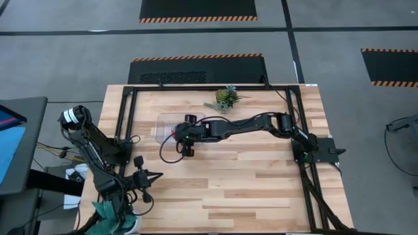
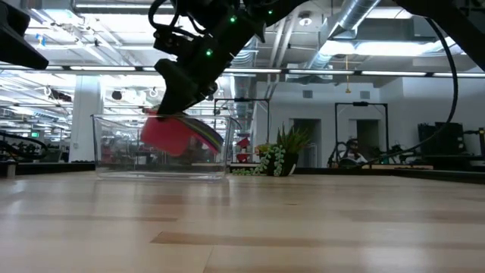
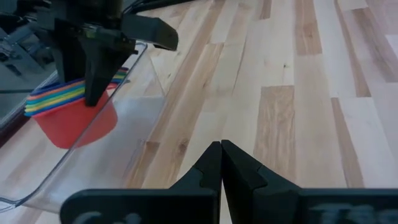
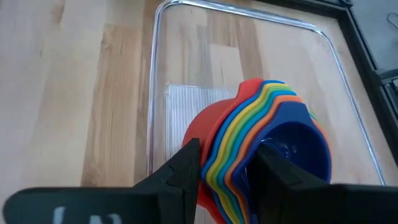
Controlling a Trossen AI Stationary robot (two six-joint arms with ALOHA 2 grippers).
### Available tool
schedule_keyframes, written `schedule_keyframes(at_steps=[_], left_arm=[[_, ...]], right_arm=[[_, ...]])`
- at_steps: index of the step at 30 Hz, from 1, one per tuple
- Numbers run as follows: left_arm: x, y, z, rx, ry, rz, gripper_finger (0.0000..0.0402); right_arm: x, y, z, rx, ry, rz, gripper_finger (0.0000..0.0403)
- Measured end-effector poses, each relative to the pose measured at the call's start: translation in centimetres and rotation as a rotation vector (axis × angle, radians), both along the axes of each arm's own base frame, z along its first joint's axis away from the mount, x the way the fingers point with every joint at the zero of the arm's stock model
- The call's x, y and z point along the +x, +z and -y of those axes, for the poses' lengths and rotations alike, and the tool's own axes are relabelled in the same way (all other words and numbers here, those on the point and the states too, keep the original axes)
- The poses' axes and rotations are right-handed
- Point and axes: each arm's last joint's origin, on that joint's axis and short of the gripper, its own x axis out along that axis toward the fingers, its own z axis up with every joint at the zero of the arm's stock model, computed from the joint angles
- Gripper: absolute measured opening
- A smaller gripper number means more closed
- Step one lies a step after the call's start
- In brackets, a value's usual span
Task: Nest measuring cups in basket
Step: Put the stacked measuring cups into the transparent bin
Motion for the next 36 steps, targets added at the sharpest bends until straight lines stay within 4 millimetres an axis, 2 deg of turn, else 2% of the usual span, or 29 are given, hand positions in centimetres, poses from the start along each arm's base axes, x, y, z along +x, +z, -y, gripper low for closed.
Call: schedule_keyframes(at_steps=[7,19,25,36], left_arm=[[0.09,0.00,0.22,-0.037,-0.001,0.000,0.0000],[0.19,0.04,0.44,-0.062,-0.004,0.008,0.0000],[0.19,0.04,0.44,-0.063,-0.005,0.007,0.0000],[0.19,0.03,0.44,-0.062,-0.005,0.006,0.0000]], right_arm=[[-0.25,-0.28,-0.08,0.036,-0.004,-0.033,0.0142],[-0.66,-0.69,0.32,0.070,-0.006,-0.088,0.0145],[-0.66,-0.68,0.87,0.076,-0.022,-0.085,0.0162],[-0.73,-0.76,0.66,0.084,0.001,-0.098,0.0195]])
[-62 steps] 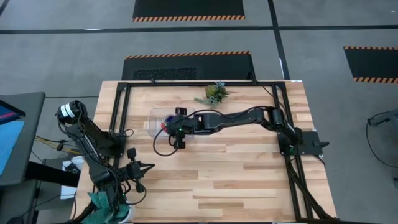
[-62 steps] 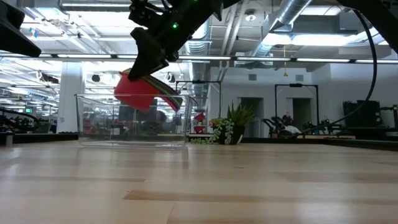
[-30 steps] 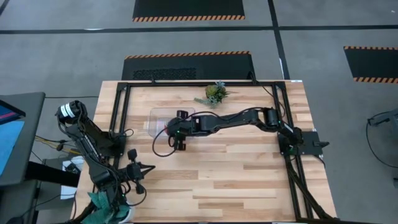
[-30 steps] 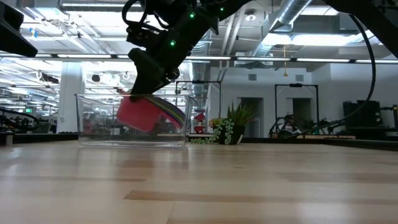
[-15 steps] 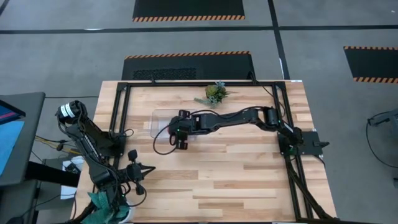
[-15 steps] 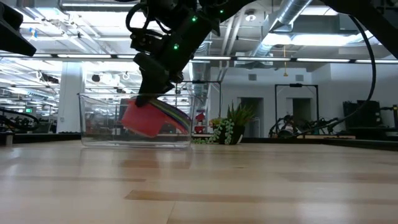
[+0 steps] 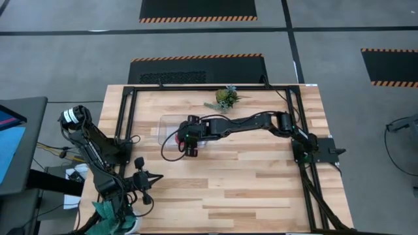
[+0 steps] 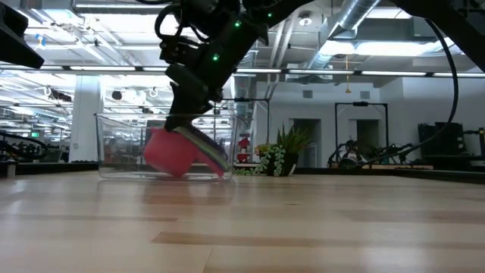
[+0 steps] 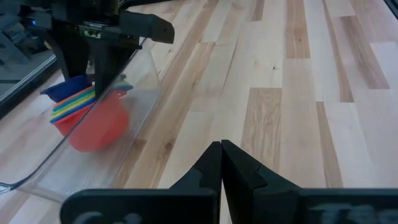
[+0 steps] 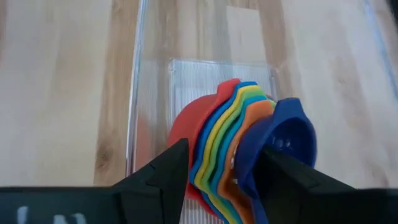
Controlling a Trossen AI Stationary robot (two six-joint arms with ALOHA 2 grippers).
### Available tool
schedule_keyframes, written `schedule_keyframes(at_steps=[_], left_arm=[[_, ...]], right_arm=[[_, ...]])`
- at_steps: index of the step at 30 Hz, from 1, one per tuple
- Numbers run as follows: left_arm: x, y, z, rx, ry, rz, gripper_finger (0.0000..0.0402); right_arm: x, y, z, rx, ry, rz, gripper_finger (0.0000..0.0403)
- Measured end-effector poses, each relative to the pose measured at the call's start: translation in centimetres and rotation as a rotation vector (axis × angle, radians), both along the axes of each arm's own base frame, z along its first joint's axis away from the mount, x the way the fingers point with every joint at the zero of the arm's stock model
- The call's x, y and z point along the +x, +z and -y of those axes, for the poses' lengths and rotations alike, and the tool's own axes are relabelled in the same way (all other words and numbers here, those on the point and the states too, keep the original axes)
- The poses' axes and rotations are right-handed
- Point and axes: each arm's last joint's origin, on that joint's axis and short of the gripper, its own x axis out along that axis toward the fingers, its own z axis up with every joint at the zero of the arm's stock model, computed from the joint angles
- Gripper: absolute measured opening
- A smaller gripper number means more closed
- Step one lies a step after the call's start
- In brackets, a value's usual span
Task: Nest measuring cups in basket
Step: Put the stacked measuring cups into the transparent bin
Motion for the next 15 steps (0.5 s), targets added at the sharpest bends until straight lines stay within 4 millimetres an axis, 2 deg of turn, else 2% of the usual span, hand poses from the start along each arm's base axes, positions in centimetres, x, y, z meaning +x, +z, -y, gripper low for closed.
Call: schedule_keyframes(at_steps=[15], left_arm=[[0.00,0.00,-0.01,0.026,-0.014,-0.010,0.0000]], right_arm=[[0.02,-0.02,-0.25,0.036,0.037,0.000,0.0201]])
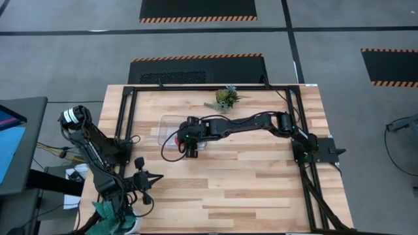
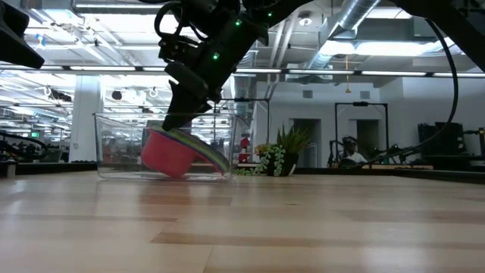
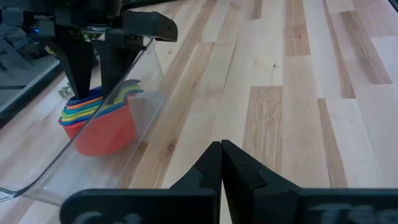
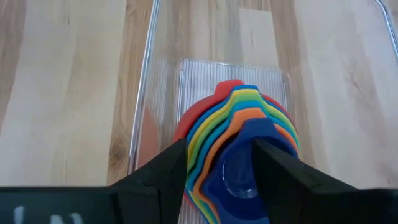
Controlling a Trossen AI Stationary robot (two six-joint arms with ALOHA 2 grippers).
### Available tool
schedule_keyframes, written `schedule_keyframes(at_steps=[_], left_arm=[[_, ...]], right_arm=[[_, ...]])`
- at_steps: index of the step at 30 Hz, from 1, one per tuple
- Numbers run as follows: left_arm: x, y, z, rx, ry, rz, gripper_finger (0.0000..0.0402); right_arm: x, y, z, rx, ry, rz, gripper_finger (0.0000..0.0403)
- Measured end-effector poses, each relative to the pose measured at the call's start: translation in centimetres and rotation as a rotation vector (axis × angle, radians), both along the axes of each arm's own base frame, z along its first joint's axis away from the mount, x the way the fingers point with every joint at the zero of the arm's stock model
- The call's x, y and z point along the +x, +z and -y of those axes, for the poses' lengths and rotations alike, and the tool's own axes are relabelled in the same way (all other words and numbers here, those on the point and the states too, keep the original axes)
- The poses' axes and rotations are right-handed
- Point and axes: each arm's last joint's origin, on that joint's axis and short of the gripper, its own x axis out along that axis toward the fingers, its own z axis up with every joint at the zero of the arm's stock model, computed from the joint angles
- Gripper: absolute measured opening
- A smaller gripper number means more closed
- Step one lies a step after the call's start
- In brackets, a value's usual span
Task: Nest measuring cups in basket
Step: Put the stacked measuring cups into the transparent bin, then return to Home Position
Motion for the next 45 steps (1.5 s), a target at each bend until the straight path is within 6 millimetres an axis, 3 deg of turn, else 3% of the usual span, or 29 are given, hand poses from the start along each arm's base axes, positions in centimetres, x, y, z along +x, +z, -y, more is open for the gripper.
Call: schedule_keyframes(at_steps=[24,33,38,41,45], left_arm=[[0.0,0.0,0.0,0.002,0.001,0.002,0.0000],[0.0,0.1,-0.1,0.069,-0.012,0.024,0.0000],[0.0,0.0,-0.1,0.175,-0.080,-0.046,0.0000],[0.1,0.4,0.0,0.215,-0.059,0.022,0.0000],[0.7,2.7,0.7,0.312,-0.026,0.156,0.0000]], right_arm=[[0.7,0.8,-1.0,-0.044,0.066,0.092,0.0198],[0.0,6.6,-1.4,-0.079,-0.026,0.002,0.0181],[-1.7,9.5,-4.0,-0.088,0.032,-0.106,0.0176],[-2.6,11.1,-5.8,-0.205,0.143,-0.147,0.0177],[-5.2,12.9,-7.6,-0.281,0.103,-0.194,0.0180]])
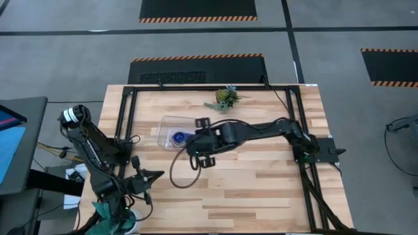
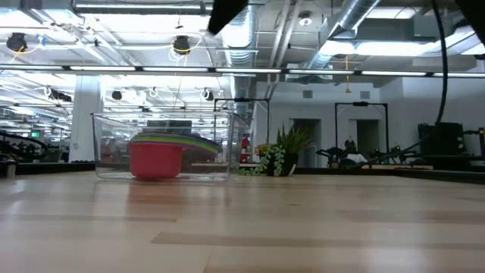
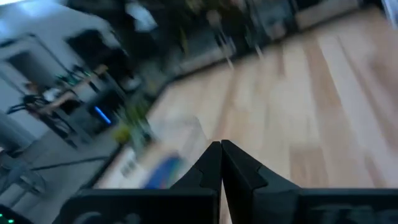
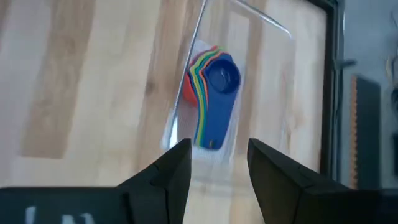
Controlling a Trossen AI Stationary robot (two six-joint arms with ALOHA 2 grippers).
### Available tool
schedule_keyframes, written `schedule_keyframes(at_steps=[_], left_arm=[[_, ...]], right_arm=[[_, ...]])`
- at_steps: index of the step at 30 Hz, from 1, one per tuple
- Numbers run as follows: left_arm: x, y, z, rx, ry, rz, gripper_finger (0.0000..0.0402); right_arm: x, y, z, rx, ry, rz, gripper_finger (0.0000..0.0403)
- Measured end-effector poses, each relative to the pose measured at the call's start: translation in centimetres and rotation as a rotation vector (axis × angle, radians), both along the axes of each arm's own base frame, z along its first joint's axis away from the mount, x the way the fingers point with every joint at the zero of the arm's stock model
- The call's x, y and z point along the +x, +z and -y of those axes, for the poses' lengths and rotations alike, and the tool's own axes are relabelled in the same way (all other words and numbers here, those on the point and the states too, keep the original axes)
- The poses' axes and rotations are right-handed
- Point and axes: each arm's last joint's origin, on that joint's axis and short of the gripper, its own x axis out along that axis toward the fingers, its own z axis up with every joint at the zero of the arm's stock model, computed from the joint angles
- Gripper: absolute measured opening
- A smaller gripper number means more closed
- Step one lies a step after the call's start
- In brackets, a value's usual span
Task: Nest measuring cups in basket
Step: Return to Home Position
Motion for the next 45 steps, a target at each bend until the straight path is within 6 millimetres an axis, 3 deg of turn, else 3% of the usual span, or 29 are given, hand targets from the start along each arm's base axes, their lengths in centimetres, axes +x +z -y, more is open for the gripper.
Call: schedule_keyframes(at_steps=[4,9,13,15,18,21,24,30,37,45], left_arm=[[0.5,4.6,0.3,-0.023,0.054,0.153,0.0000],[0.4,10.4,-0.6,0.073,-0.013,0.025,0.0000],[-0.1,13.2,-3.2,0.197,-0.005,-0.019,0.0000],[-0.8,13.2,-5.7,0.161,0.036,-0.021,0.0000],[-2.5,11.4,-9.6,0.030,0.113,0.009,0.0000],[-3.9,8.8,-11.9,-0.090,0.152,0.088,0.0000],[-4.5,6.3,-12.9,-0.172,0.147,0.145,0.0000],[-4.4,3.1,-14.3,-0.298,0.110,0.205,0.0000],[-2.5,2.7,-15.6,-0.277,-0.115,0.382,0.0000],[-1.2,-2.0,-18.4,-0.370,-0.065,0.326,0.0000]], right_arm=[[-3.0,3.8,-0.5,0.064,-0.078,0.068,0.0179],[-8.6,10.4,0.1,0.191,-0.085,0.217,0.0178],[-12.3,13.6,0.2,0.271,-0.042,0.312,0.0181],[-13.3,13.7,0.0,0.281,-0.028,0.327,0.0182],[-14.0,11.9,-0.5,0.290,-0.005,0.331,0.0183],[-14.8,8.2,-0.9,0.346,0.050,0.314,0.0181],[-16.6,4.4,-0.3,0.418,0.077,0.352,0.0180],[-21.7,-1.8,1.5,0.537,0.102,0.611,0.0183],[-26.0,-5.7,2.6,0.639,0.158,0.755,0.0183],[-27.7,-9.9,4.2,0.626,0.119,0.840,0.0181]])
